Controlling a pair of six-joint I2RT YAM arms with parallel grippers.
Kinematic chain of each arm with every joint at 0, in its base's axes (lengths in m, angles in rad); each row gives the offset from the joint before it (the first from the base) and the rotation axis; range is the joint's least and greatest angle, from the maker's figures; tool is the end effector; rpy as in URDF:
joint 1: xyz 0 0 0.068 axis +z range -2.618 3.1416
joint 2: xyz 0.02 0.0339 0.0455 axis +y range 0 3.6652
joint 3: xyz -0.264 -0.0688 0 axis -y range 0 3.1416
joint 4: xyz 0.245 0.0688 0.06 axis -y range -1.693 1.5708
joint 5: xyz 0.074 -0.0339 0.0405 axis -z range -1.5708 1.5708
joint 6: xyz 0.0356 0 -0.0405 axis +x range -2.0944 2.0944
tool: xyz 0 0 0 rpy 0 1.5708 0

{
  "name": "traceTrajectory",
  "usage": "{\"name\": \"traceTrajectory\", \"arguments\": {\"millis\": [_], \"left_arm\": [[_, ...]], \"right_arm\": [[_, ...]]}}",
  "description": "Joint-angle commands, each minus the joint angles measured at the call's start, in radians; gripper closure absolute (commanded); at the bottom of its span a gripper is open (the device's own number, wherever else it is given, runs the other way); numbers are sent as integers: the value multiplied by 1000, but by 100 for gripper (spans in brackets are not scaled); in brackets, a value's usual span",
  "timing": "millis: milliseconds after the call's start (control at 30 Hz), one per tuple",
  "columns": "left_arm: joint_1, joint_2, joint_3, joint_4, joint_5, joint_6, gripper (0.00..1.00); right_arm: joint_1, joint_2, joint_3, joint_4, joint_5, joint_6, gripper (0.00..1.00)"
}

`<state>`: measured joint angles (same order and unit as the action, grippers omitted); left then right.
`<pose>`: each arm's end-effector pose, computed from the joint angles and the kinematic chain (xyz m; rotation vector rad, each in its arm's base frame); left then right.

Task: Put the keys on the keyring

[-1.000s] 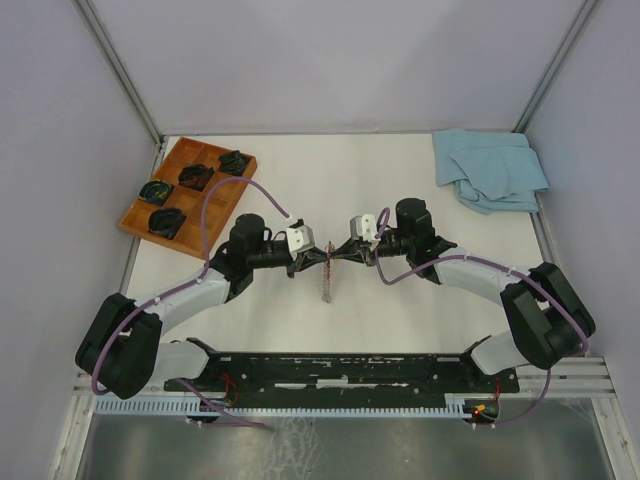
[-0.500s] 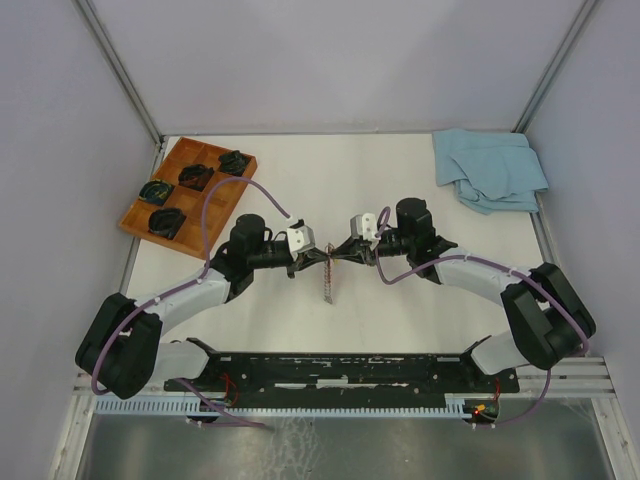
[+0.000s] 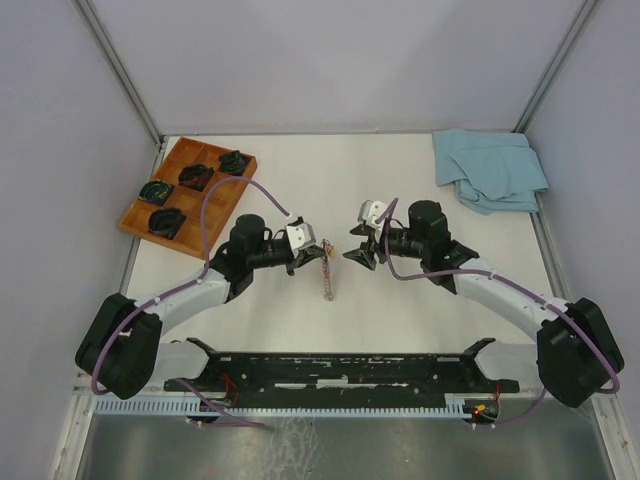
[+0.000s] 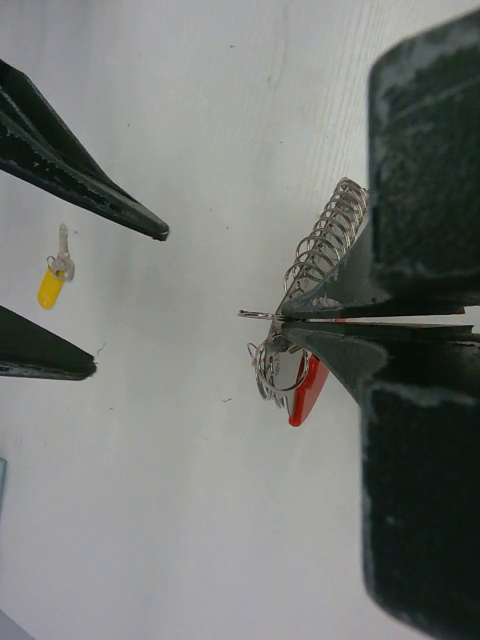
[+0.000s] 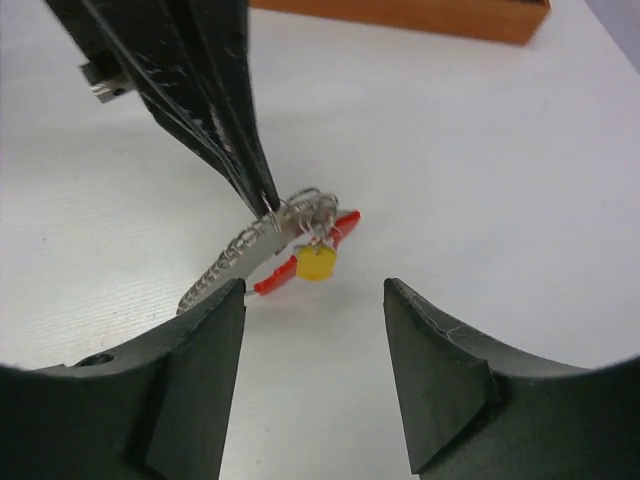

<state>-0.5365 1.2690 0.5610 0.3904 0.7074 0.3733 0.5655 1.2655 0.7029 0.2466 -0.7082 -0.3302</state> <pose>0.2139 -0.1541 0.2203 1.2350 1.4193 -0.7761 0.2206 0.1674 0.2540 -1.2315 1.4334 0.8255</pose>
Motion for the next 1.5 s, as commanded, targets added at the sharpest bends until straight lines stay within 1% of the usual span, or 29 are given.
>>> {"name": "traceTrajectory", "arguments": {"millis": [0, 67, 100, 167, 200, 233, 300, 400, 433, 467, 500, 600, 633, 733, 833, 867, 967, 1100, 1267, 1467], "left_arm": [[-5, -42, -2, 50, -38, 18, 97], [-3, -43, 0, 46, -50, 17, 97], [-3, -43, 0, 45, -61, 13, 97], [-4, -44, 2, 34, -79, 9, 97], [-3, -47, 3, 28, -87, 8, 97], [-4, -50, 3, 27, -92, 6, 97], [-3, -58, 2, 27, -102, 0, 97], [-4, -64, 2, 22, -129, -11, 97], [-4, -63, 7, 11, -132, -11, 97], [-4, -60, 13, -1, -133, -11, 97], [-3, -57, 21, -11, -136, -16, 97], [-3, -45, 42, -39, -153, -27, 97], [-3, -42, 47, -48, -158, -28, 97], [-4, -45, 54, -72, -170, -22, 97], [-4, -56, 45, -72, -192, -21, 97], [-4, -59, 43, -71, -191, -19, 97], [-3, -59, 33, -34, -167, -39, 97], [-4, -57, 29, -14, -162, -59, 97], [-3, -57, 28, -27, -154, -45, 97], [-3, -37, 48, -66, -158, -31, 97]], "right_arm": [[3, -70, 47, -166, 315, 158, 33], [3, -85, 59, -224, 464, 239, 30], [3, -94, 65, -251, 547, 306, 28], [2, -106, 79, -315, 712, 372, 25], [1, -115, 79, -334, 822, 409, 24], [1, -122, 77, -361, 888, 448, 20], [-6, -144, 65, -386, 971, 494, 16], [-20, -179, 38, -406, 1032, 544, 13], [-28, -185, 30, -417, 1045, 556, 9], [-37, -185, 26, -439, 1060, 577, 1], [-48, -179, 31, -469, 1086, 609, 0], [-94, -141, 55, -576, 1149, 715, 0], [-107, -121, 65, -604, 1159, 725, 0], [-135, -75, 72, -648, 1181, 761, 0], [-157, -49, 61, -648, 1173, 770, 0], [-167, -40, 60, -648, 1169, 775, 1], [-197, 14, 80, -671, 1134, 785, 16], [-222, 111, 130, -701, 1086, 779, 31], [-267, 185, 153, -691, 1020, 778, 43], [-300, 252, 176, -673, 988, 778, 52]]}}
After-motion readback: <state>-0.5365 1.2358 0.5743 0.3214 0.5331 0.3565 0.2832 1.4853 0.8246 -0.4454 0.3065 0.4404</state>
